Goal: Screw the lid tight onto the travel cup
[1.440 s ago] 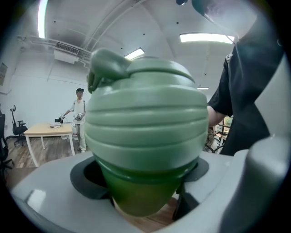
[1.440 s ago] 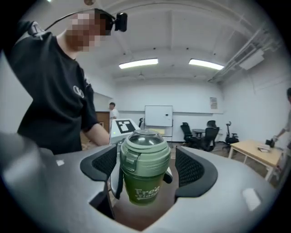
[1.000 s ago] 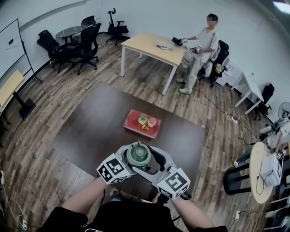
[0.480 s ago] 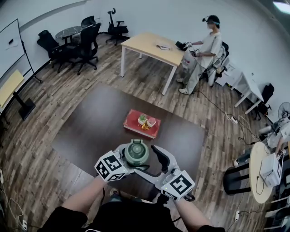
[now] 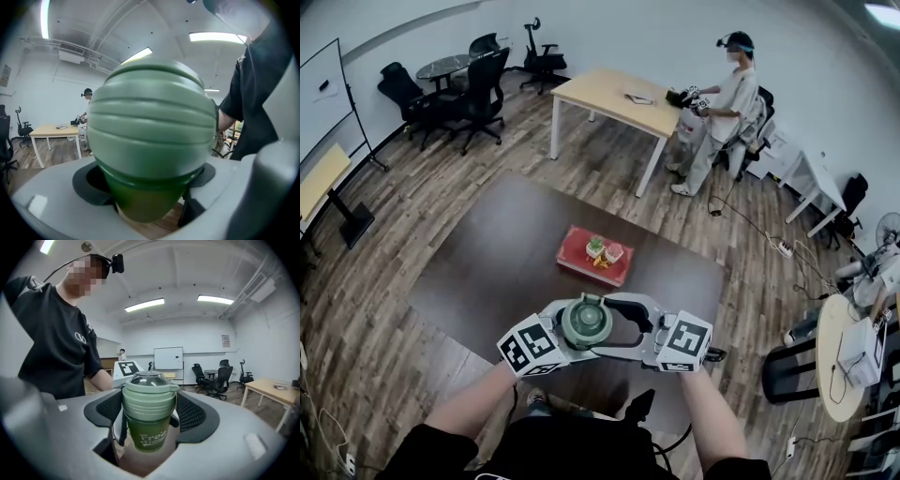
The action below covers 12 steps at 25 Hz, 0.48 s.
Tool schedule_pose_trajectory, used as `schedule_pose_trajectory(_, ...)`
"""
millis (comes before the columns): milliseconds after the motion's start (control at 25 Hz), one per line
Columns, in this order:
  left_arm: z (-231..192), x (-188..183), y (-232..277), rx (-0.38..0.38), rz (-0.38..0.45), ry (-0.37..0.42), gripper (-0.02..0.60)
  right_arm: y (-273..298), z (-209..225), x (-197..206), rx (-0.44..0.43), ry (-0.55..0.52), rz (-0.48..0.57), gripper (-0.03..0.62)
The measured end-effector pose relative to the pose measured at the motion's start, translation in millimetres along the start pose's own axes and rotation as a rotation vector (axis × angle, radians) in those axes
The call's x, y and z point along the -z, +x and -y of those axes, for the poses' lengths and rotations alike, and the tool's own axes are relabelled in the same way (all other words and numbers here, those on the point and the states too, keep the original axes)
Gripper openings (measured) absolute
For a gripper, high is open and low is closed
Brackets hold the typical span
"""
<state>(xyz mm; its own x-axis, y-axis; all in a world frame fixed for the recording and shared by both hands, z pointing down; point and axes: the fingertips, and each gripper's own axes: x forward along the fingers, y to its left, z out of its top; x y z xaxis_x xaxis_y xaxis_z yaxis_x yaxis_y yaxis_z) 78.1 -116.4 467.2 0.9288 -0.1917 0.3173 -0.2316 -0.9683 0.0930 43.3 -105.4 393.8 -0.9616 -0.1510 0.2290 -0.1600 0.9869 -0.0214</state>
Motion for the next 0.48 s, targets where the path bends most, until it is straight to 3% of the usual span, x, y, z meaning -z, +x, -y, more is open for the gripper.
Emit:
schedule_pose_trajectory(80,-7.9,-0.6,-2.1,-0.043,0.012,-0.018,0.414,3.2,3.7,-2.1,0.134,0.048,0.046,0.371)
schedule_pose_trajectory(200,-17.9,0.6,-3.7,-0.097,0.026,-0.048,0.414,7.7,9.0,-0.7,0.445,0.139,0.08,0.367)
schedule_pose_trajectory(320,-20.5,2.1,-1.5,-0.116,0.036,-0.056,0.414,10.6,8.5,2.9,0.737,0.189,0.049,0.367)
schedule_pose_trajectory(400,-18.8,1.7,0.1,-0.115,0.044,-0.056,0.414,10.9,5.9,3.1,0.822,0.181,0.042,0.367)
schedule_pose_trajectory(480,-19.1,0.8,0.5,-0.113,0.048,-0.056,0.414,10.5,5.5,2.7,0.812,0.166,0.058,0.37)
